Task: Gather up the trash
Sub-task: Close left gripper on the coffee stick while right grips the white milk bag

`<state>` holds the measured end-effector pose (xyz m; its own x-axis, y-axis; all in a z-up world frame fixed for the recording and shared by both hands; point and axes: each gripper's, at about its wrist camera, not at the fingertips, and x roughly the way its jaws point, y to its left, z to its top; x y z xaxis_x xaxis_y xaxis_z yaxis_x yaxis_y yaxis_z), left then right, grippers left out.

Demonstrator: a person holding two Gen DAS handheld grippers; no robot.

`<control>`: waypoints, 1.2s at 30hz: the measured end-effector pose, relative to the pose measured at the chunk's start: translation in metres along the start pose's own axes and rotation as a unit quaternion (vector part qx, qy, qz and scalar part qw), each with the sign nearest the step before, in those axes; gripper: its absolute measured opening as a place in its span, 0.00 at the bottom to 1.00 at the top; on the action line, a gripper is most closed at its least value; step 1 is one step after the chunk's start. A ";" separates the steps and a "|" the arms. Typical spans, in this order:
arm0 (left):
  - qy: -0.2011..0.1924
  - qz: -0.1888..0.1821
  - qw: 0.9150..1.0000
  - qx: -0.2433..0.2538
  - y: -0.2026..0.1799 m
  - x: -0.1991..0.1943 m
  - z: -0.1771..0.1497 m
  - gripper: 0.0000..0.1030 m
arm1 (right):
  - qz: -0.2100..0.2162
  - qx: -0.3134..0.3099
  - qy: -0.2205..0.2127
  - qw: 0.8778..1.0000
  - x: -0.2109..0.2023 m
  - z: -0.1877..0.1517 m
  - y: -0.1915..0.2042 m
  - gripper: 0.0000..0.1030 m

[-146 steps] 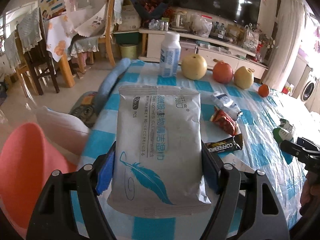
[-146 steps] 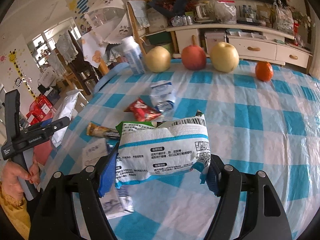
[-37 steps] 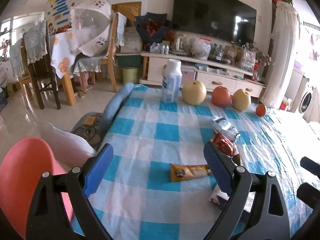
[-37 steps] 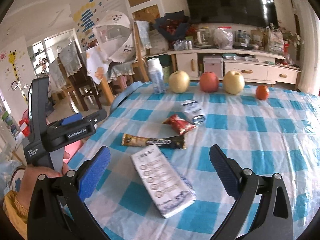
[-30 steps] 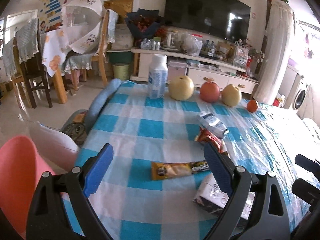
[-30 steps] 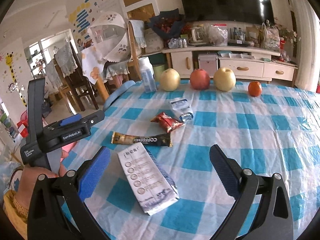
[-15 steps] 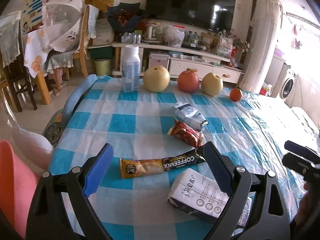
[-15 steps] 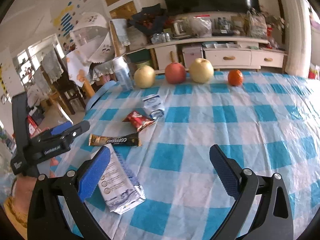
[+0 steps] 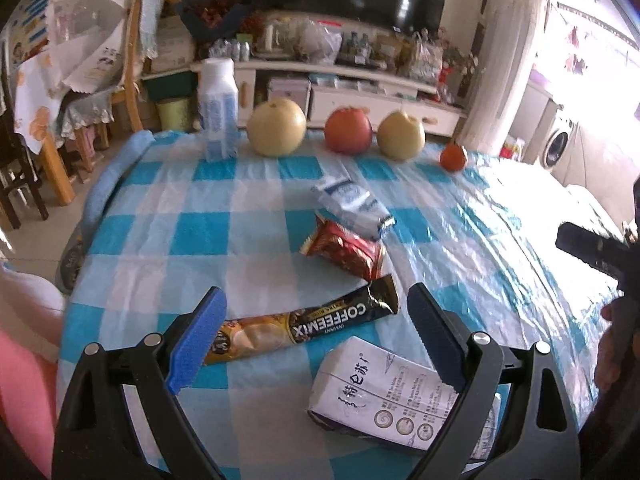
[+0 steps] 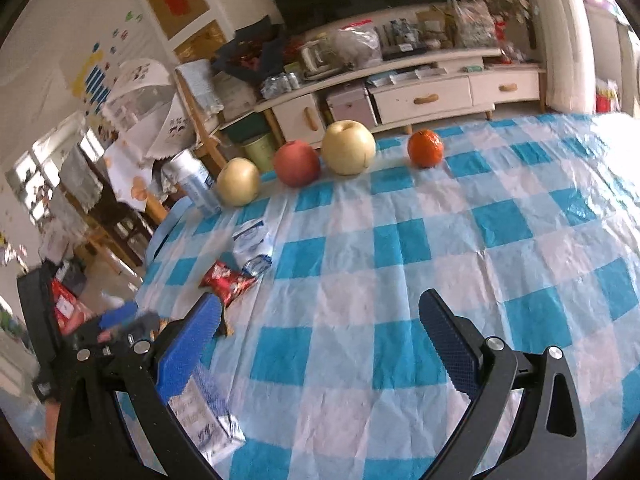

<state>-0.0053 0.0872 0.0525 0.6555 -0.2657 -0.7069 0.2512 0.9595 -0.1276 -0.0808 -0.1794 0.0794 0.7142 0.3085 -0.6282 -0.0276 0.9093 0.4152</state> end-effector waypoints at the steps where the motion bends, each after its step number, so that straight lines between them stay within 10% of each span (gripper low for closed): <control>1: 0.006 0.001 1.000 0.004 -0.001 0.004 0.000 0.90 | 0.005 0.004 0.003 1.000 0.003 0.002 0.000 0.95; 20: 0.102 -0.021 0.994 0.026 -0.015 0.054 0.001 0.89 | 0.053 -0.079 0.067 0.993 0.080 0.009 0.036 0.93; 23: 0.106 -0.020 0.993 0.043 -0.019 0.049 -0.005 0.89 | 0.071 -0.081 0.087 0.990 0.092 0.008 0.039 0.77; 36: 0.128 -0.111 0.984 0.047 -0.019 0.022 -0.025 0.90 | 0.081 -0.147 0.117 0.979 0.118 -0.011 0.078 0.75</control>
<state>-0.0134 0.0650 0.0219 0.3790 -0.4238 -0.8227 0.4415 0.8641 -0.2418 -0.0063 -0.0693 0.0302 0.5049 0.4789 -0.7182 -0.3510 0.8740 0.3361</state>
